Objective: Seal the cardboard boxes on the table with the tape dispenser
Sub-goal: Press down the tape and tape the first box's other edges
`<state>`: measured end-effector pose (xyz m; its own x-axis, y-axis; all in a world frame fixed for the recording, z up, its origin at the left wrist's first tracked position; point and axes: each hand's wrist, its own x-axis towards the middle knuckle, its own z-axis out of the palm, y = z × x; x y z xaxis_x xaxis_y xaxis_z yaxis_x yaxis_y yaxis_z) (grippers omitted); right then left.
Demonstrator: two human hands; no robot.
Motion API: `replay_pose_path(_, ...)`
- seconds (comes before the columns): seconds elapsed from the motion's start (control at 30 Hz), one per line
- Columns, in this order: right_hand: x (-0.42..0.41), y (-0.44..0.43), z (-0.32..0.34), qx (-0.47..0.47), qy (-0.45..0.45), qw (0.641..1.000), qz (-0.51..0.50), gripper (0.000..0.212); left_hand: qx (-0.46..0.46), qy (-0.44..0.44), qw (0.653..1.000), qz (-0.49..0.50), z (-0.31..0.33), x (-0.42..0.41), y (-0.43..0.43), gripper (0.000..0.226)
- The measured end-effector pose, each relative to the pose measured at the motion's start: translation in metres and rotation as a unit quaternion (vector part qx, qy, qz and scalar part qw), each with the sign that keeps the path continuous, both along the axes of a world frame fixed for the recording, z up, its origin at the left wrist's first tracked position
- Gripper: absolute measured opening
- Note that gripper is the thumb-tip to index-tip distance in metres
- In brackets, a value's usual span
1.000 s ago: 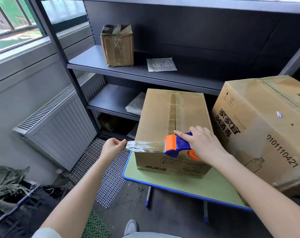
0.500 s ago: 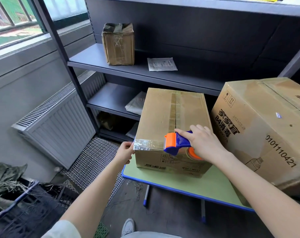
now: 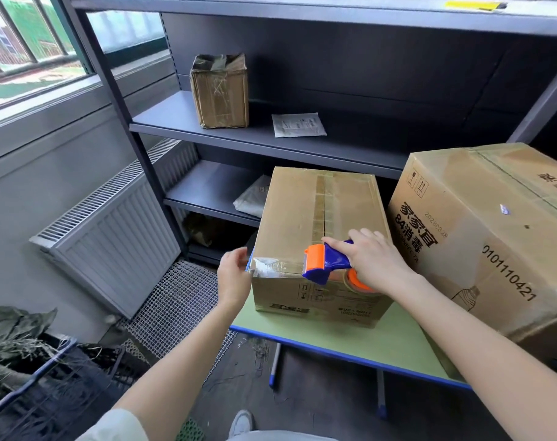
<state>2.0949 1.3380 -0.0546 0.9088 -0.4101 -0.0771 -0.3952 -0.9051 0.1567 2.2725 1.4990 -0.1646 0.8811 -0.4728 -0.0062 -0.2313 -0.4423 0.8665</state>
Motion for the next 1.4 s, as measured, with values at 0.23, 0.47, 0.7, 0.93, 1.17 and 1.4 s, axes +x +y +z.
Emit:
replay_pose_path(0.23,0.001,-0.003,-0.001,0.005,0.0,1.0,0.005,0.057,0.122,-0.458,0.846,-0.246,-0.009,-0.018,0.005,0.052)
replay_pose_path(0.47,0.006,-0.001,-0.003,-0.002,0.011,1.0,0.007,0.057,0.129,-0.502,0.829,-0.21,-0.016,-0.02,-0.004,0.06)
replay_pose_path(0.7,0.032,0.013,-0.006,-0.006,-0.002,1.0,-0.001,0.059,0.164,-0.443,0.847,-0.243,-0.006,0.019,0.002,0.074)
replay_pose_path(0.93,0.039,0.007,-0.01,-0.005,-0.017,1.0,0.014,0.059,0.224,-0.388,0.857,-0.256,-0.007,0.007,-0.003,0.068)
replay_pose_path(1.17,0.032,0.002,-0.006,0.003,-0.015,0.999,0.031,0.057,0.237,-0.418,0.849,-0.221,-0.002,0.006,-0.008,0.052)
replay_pose_path(1.4,0.002,-0.024,0.004,-0.007,-0.011,0.999,0.036,0.057,0.208,-0.431,0.853,-0.21,-0.013,0.012,-0.011,0.047)
